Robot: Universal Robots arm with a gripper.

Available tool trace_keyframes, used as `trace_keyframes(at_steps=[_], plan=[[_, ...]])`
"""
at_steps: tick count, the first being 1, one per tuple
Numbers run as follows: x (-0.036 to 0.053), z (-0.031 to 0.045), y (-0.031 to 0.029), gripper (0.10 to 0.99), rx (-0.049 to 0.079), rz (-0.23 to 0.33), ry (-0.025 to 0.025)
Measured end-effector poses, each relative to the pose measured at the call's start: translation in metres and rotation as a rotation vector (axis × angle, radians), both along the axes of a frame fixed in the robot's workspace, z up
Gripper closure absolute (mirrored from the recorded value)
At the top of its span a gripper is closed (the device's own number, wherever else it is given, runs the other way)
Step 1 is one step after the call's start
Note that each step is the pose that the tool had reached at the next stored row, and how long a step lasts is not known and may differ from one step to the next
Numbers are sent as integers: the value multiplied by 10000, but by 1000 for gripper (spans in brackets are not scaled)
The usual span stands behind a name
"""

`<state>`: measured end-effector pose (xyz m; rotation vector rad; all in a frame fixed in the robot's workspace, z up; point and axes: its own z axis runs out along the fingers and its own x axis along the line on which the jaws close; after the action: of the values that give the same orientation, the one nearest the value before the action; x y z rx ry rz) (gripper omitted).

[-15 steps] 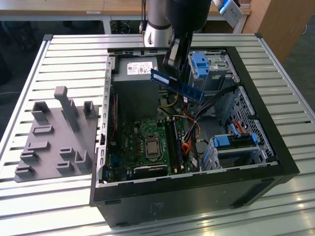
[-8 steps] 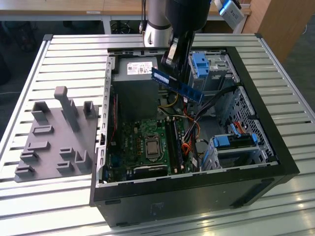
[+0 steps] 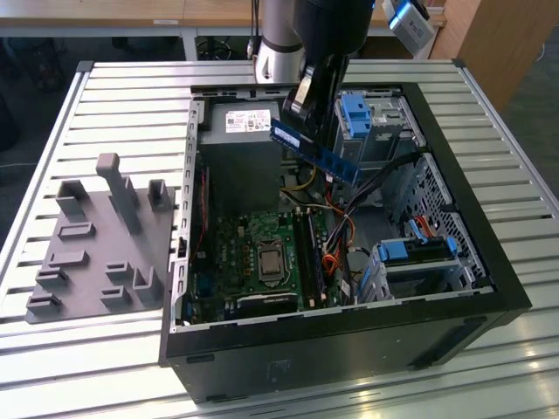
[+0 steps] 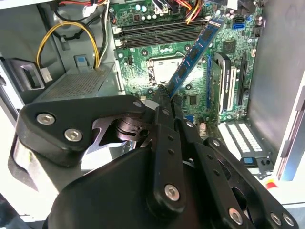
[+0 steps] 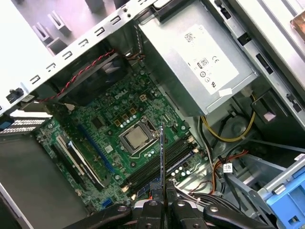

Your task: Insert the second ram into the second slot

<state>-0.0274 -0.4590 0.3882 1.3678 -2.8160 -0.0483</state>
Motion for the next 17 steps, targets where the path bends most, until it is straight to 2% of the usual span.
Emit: trace_keyframes(at_steps=[17], plan=[[0, 0, 0, 949, -10, -1447, 0]])
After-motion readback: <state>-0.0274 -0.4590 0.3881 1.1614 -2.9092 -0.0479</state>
